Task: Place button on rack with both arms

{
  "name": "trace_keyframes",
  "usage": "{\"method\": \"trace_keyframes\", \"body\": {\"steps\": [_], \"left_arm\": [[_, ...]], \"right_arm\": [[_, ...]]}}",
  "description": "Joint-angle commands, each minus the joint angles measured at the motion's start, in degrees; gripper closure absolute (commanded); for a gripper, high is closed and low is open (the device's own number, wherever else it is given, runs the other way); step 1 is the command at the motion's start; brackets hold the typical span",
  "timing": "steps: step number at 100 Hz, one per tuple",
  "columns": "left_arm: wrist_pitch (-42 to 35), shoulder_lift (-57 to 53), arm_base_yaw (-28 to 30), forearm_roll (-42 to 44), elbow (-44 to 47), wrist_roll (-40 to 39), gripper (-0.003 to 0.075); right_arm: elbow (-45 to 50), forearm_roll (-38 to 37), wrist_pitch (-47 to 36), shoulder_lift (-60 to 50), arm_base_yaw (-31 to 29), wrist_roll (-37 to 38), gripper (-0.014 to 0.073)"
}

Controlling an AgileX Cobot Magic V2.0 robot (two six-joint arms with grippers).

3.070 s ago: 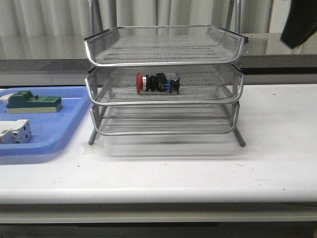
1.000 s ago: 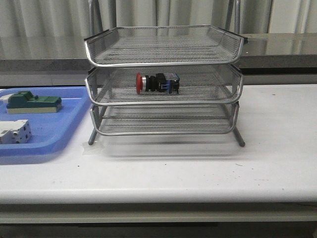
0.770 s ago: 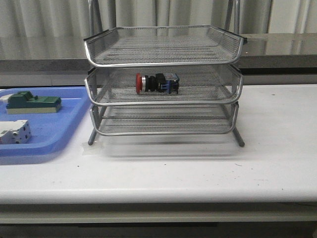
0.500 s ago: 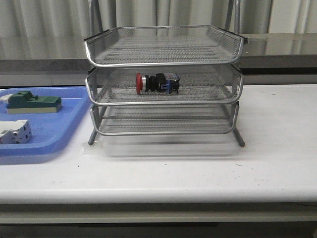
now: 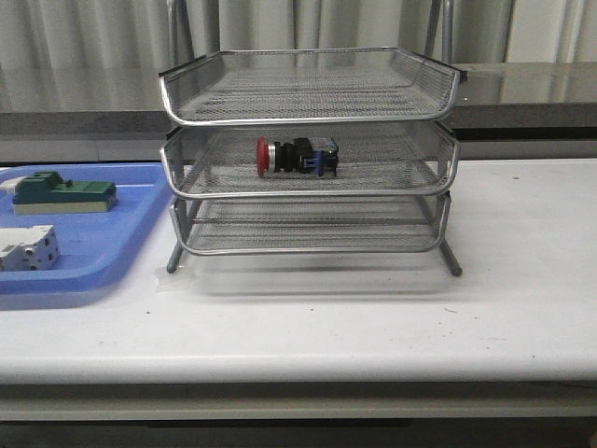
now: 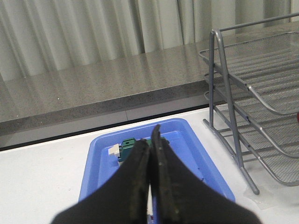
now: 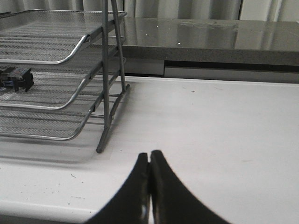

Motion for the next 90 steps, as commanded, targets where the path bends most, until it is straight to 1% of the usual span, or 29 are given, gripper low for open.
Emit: {"method": "trace_keyframes", "body": {"steps": [1, 50, 80, 86, 90], "left_arm": [[-4.9, 0.4, 0.1, -0.6, -1.6, -0.4, 0.0740], [-4.9, 0.4, 0.1, -0.6, -1.6, -0.4, 0.0740], [-4.8, -0.5, 0.2, -0.4, 0.2, -0.4, 0.0740], [-4.8, -1.7, 0.2, 1.5, 0.9, -2.6, 0.0740], [-4.8, -2.7, 0.2, 4.8, 1.4, -6.2, 0.0740]], "right_arm": [[-1.0, 0.0, -4.9, -1.0, -0.3, 0.0, 0.0654], [-1.0, 0.0, -4.9, -1.0, -0.3, 0.0, 0.0654], [-1.0, 0.0, -4.9, -1.0, -0.2, 0.0, 0.0654], [-1.0, 0.0, -4.9, -1.0, -0.2, 0.0, 0.0654], [-1.0, 0.0, -4.9, -1.0, -0.2, 0.0, 0.0654]]}}
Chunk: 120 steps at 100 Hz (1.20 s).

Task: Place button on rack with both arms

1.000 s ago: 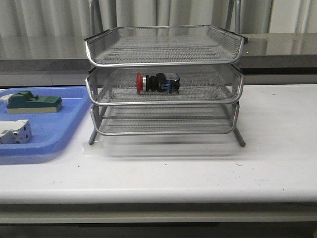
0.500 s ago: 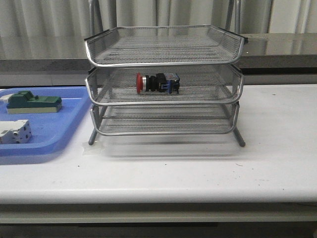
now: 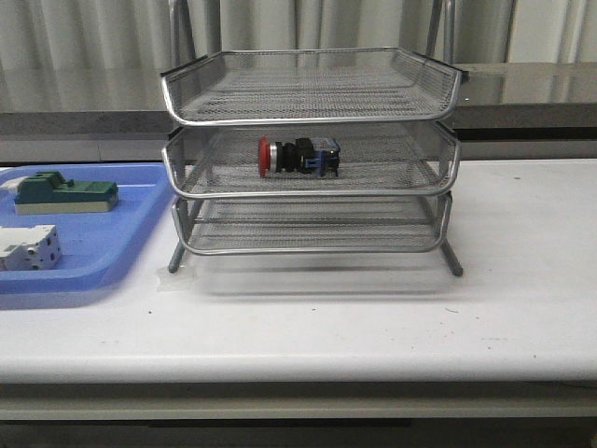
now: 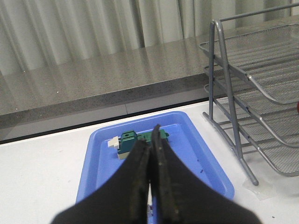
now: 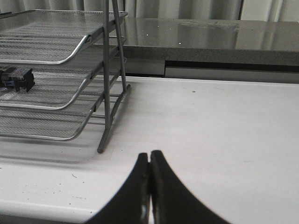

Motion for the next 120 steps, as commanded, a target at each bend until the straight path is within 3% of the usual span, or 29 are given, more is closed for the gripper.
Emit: {"method": "trace_keyframes", "body": {"steps": [1, 22, 52, 120], "left_arm": [[-4.5, -1.2, 0.2, 4.3, -0.6, -5.7, 0.0740], [-3.7, -9.3, 0.3, 12.4, 4.3, -16.7, 0.0740], [-3.1, -19.6, 0.3, 12.8, 10.6, -17.9, 0.0740], [-4.5, -19.6, 2.1, 12.8, 13.5, -18.1, 0.0740]], "right_arm": [[-1.0, 0.0, -4.9, -1.0, -0.2, 0.0, 0.0654], [-1.0, 0.0, -4.9, -1.0, -0.2, 0.0, 0.0654], [-1.0, 0.0, -4.9, -1.0, -0.2, 0.0, 0.0654], [-1.0, 0.0, -4.9, -1.0, -0.2, 0.0, 0.0654]]}}
